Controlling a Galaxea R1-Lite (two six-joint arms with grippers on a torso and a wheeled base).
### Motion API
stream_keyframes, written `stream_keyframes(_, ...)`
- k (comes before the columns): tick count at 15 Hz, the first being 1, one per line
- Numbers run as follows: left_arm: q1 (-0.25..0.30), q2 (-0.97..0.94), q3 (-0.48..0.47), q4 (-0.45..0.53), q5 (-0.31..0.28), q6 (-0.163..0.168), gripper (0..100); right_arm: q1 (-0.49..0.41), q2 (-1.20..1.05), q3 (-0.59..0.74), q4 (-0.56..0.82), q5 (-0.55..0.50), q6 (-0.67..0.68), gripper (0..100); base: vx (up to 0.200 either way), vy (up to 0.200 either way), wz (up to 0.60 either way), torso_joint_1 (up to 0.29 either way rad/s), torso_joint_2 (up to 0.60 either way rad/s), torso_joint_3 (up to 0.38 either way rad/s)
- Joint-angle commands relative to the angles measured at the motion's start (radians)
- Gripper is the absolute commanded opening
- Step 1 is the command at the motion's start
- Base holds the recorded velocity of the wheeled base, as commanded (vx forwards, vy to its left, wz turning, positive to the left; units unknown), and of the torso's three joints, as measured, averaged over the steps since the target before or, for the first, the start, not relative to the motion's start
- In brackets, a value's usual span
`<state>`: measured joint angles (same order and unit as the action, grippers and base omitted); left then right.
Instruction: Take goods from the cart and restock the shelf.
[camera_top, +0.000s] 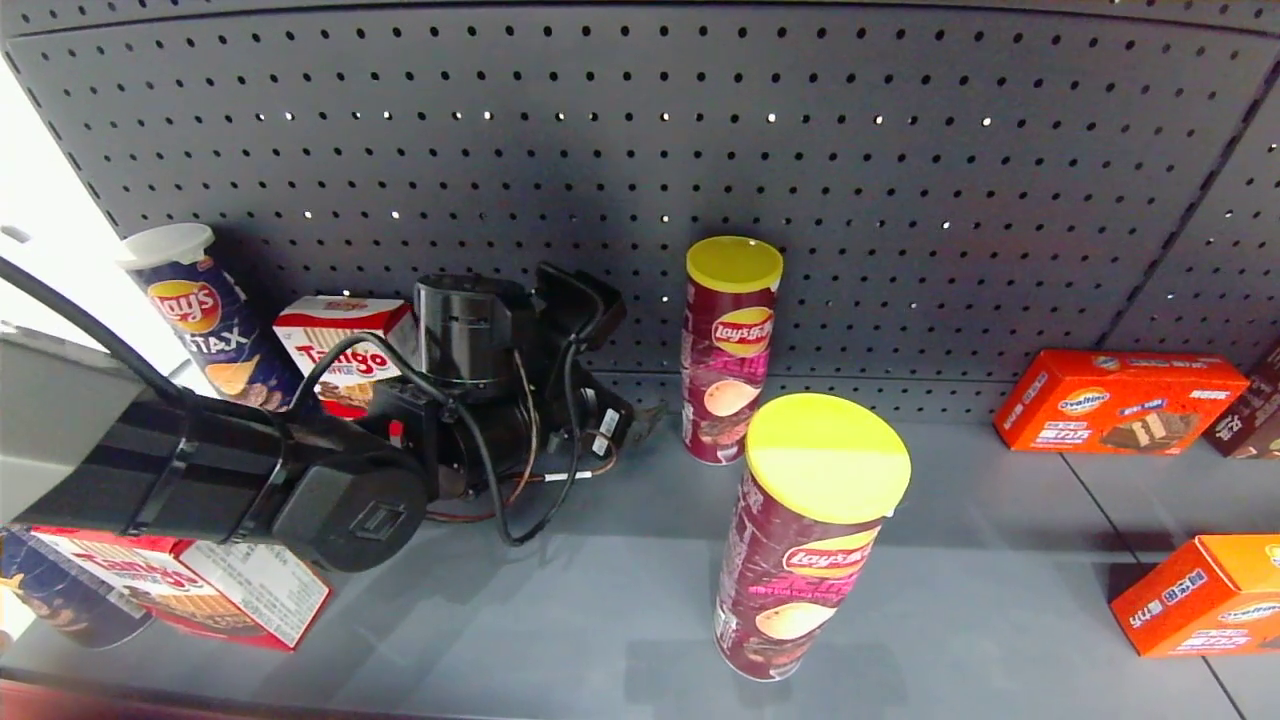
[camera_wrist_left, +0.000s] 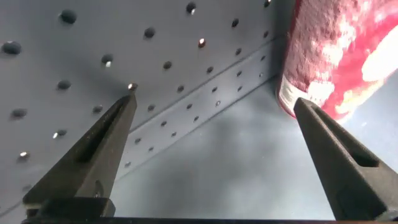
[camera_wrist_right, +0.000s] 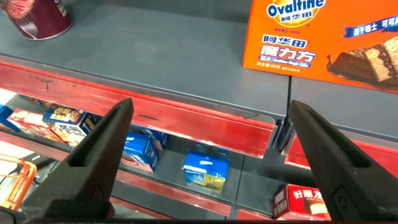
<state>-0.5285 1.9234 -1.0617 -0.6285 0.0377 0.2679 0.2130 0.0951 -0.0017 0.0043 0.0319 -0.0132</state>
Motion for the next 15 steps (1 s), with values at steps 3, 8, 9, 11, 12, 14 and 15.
stream_keyframes(3,-0.005,-0.023,0.002,-0.003,-0.007,0.001,100,0.0,0.002,0.0,0.0,0.0,-0.001,100,0.0,0.0,0.0,0.0,0.0,0.0)
stream_keyframes(8,-0.028,0.008,-0.054,0.0,-0.007,-0.004,100,0.0,0.002,0.0,0.0,0.0,-0.001,100,0.0,0.0,0.0,0.0,0.0,0.0)
stream_keyframes(9,-0.028,0.009,-0.057,0.0,-0.007,-0.004,100,0.0,0.002,0.0,0.0,0.0,-0.001,100,0.0,0.0,0.0,0.0,0.0,0.0)
stream_keyframes(11,-0.025,0.022,-0.067,0.0,-0.002,-0.004,100,0.0,0.002,0.0,0.0,0.0,-0.001,100,0.0,0.0,0.0,0.0,0.0,0.0)
stream_keyframes(12,-0.025,0.022,-0.069,0.0,0.001,-0.006,100,0.0,0.002,0.0,0.0,0.0,-0.001,100,0.0,0.0,0.0,0.0,0.0,0.0)
stream_keyframes(14,-0.021,0.022,-0.067,-0.002,0.002,-0.006,100,0.0,0.002,0.0,0.0,0.0,-0.001,100,0.0,0.0,0.0,0.0,0.0,0.0)
stream_keyframes(15,-0.019,0.022,-0.066,-0.002,0.002,-0.007,100,0.0,0.002,0.0,0.0,0.0,-0.001,100,0.0,0.0,0.0,0.0,0.0,0.0)
